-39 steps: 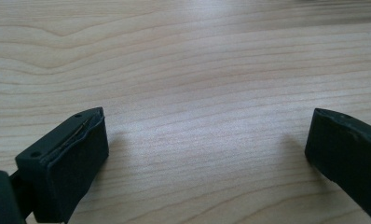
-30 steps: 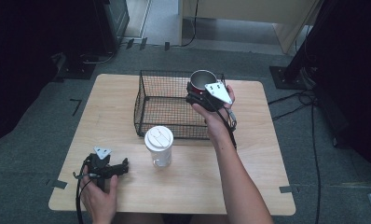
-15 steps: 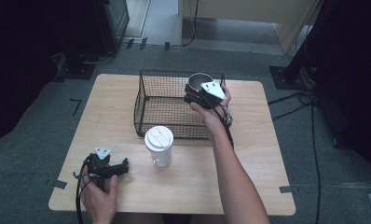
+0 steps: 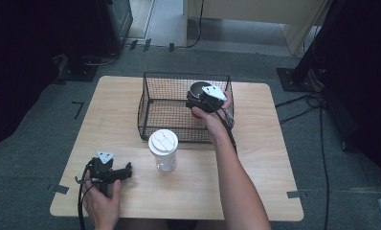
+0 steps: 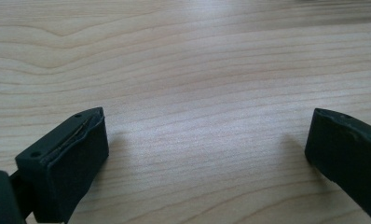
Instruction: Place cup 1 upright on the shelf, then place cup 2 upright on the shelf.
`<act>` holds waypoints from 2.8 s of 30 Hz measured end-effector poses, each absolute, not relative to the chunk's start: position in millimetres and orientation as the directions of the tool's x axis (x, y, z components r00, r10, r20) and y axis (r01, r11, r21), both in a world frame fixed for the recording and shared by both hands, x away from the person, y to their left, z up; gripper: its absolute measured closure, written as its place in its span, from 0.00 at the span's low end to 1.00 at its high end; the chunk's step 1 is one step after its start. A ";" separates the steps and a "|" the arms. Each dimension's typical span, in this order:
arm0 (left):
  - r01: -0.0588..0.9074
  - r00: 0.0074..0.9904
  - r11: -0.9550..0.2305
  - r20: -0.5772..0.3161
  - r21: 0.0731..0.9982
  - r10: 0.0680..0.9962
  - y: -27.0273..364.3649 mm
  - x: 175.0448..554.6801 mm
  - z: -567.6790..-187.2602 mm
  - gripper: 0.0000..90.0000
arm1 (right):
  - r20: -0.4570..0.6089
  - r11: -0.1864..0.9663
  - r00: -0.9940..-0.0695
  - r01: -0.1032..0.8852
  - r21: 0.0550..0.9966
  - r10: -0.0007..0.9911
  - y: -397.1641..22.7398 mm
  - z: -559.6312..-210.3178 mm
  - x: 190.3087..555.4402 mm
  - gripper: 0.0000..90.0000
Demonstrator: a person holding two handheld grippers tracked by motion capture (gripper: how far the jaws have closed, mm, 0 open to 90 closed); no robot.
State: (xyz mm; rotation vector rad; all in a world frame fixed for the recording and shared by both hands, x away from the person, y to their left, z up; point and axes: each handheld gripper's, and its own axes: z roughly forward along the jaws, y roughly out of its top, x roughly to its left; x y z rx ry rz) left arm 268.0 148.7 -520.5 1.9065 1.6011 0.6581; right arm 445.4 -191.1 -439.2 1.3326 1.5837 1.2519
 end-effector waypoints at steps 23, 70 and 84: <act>0.712 0.167 -0.131 0.014 0.690 0.986 148.7 268.0 -520.6 0.00 | 0.072 0.013 -0.220 0.363 0.932 0.973 -191.8 -447.9 448.5 0.06; 0.711 0.167 -0.130 0.013 0.691 0.986 148.3 268.4 -520.6 0.00 | 0.020 0.017 -0.284 0.128 0.992 0.959 -218.1 -405.9 347.4 0.03; 0.711 0.167 -0.130 0.013 0.691 0.986 148.3 268.4 -520.6 0.00 | 0.016 0.026 -0.326 0.124 0.992 0.945 -221.0 -418.4 291.3 0.04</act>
